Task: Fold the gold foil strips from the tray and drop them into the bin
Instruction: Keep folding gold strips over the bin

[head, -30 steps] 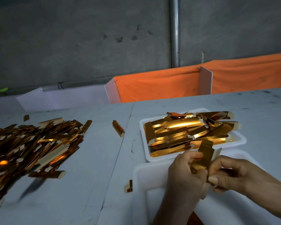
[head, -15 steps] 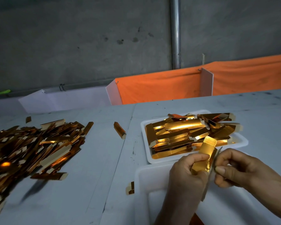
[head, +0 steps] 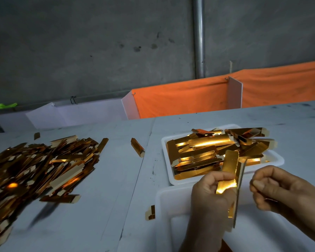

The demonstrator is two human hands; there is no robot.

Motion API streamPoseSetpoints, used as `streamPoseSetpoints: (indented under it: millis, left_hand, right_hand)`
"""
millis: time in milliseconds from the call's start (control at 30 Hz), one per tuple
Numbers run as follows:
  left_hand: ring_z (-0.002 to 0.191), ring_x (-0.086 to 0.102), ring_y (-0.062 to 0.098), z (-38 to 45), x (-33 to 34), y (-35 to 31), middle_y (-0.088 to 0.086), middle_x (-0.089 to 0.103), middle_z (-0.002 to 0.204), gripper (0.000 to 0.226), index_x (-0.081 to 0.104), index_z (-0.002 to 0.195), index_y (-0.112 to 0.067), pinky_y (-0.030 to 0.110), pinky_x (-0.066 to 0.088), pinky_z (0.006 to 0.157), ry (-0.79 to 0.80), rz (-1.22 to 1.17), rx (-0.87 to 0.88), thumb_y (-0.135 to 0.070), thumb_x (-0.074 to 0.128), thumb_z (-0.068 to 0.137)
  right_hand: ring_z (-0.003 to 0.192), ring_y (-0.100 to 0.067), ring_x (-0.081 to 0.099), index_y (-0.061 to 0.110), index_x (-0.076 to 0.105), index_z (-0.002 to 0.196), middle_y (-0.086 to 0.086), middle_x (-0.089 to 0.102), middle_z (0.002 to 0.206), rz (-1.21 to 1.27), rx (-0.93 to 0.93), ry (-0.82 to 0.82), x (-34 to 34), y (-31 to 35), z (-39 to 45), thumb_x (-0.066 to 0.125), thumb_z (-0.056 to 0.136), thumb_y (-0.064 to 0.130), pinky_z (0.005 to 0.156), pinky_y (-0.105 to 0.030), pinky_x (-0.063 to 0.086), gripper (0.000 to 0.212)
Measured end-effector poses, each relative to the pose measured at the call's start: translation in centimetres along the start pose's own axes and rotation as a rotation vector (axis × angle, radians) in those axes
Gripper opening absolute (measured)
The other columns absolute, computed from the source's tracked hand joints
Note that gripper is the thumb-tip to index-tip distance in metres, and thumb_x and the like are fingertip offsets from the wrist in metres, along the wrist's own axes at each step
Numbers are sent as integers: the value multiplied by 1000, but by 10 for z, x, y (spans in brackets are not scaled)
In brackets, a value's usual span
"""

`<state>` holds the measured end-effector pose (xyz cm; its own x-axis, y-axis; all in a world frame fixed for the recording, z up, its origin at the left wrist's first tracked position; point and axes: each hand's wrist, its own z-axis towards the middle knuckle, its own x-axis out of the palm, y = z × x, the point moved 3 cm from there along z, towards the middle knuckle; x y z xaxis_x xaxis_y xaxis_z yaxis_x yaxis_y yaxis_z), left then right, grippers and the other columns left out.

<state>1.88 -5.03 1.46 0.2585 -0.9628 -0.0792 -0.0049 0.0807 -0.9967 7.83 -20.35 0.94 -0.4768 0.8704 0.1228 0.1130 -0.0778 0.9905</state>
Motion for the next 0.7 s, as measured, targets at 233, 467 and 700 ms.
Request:
streamPoseSetpoints:
  millis: [233, 467, 700]
  left_hand:
    - [107, 55, 10, 0, 7, 2, -17, 58, 114, 28, 54, 101, -40, 15, 52, 76, -5, 152, 115, -25, 69, 82]
    - [118, 41, -3, 1, 12, 4, -23, 43, 131, 52, 33, 129, -47, 7, 38, 89, -48, 400, 267, -32, 61, 89]
    - [98, 65, 8, 0, 23, 0, 0, 67, 114, 45, 53, 131, -14, 16, 51, 81, -92, 915, 596, -26, 62, 89]
  right_hand:
    - [84, -24, 72, 25, 71, 95, -10, 72, 95, -25, -24, -25, 10, 6, -1, 69, 71, 42, 59, -26, 57, 29]
    - [71, -24, 70, 22, 61, 112, -13, 69, 77, -140, -48, -112, 10, 1, 2, 65, 77, 6, 62, -32, 54, 39]
    - [100, -5, 56, 64, 43, 114, 12, 52, 115, -468, -165, -167, 8, 2, 3, 70, 83, 9, 76, -21, 44, 68]
